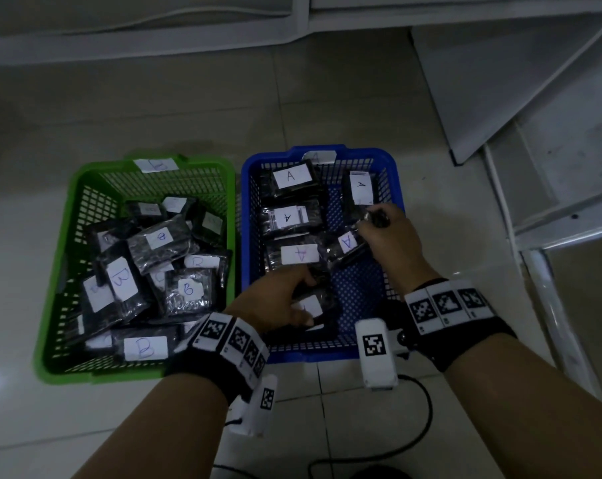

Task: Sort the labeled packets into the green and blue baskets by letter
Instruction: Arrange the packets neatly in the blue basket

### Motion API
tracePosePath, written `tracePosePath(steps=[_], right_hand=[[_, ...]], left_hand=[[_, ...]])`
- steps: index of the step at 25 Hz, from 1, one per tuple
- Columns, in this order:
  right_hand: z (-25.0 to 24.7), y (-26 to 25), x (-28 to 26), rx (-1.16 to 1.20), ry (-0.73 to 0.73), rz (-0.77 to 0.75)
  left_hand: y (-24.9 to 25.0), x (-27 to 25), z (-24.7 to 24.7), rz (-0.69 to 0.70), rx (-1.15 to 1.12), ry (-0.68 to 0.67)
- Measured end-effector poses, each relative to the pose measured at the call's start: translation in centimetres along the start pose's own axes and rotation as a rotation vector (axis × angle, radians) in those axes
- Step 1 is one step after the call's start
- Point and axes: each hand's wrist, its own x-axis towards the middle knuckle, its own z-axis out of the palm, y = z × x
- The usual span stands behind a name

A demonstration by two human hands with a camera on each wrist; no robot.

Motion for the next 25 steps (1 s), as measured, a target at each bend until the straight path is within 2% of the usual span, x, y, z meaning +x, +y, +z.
tracePosePath(steps=[2, 3, 5, 6, 7, 10, 11, 13, 16, 22, 25], right_hand=[[-1.1, 0.1, 0.6, -0.210, -0.089, -0.128], [-1.4, 0.1, 0.9, -0.330, -0.193, -0.147], [-1.3, 0.4, 1.0, -0.529, -0.458, -0.101], [-0.9, 0.9, 0.9, -0.580, -0.509, -0.099], [-0.6, 1.6, 0.7, -0.588, -0.467, -0.112], [-0.2, 2.8, -0.7, -0.514, -0.166, -0.181], [-0.1, 3.1, -1.1, -0.504, -0.132, -0.219], [0.3, 3.5, -1.9, -0.581, -0.202, -0.268], [1.4, 4.1, -2.1, -0.726, -0.342, -0.227], [2.6, 4.9, -0.8, -0.873, -0.394, -0.101], [1.9, 4.2, -0.9, -0.823, -0.294, -0.156]], left_hand=[[0.0, 0.2, -0.1, 0.028, -0.019, -0.038], [0.1, 0.2, -0.3, 0.033, -0.022, -0.046], [0.3, 0.4, -0.5, 0.038, 0.039, -0.059], [0.2, 0.5, -0.6, 0.044, 0.069, -0.048], [0.3, 0.6, -0.5, 0.051, 0.079, -0.017], [0.2, 0.9, -0.1, 0.075, 0.079, 0.149], [0.2, 1.1, 0.0, 0.086, 0.096, 0.199], [0.2, 1.6, 0.4, 0.111, 0.129, 0.241], [0.5, 2.0, 0.9, 0.107, 0.104, 0.195], [0.6, 1.6, 1.1, 0.056, 0.094, 0.145], [0.4, 1.4, 1.0, 0.020, 0.091, 0.134]])
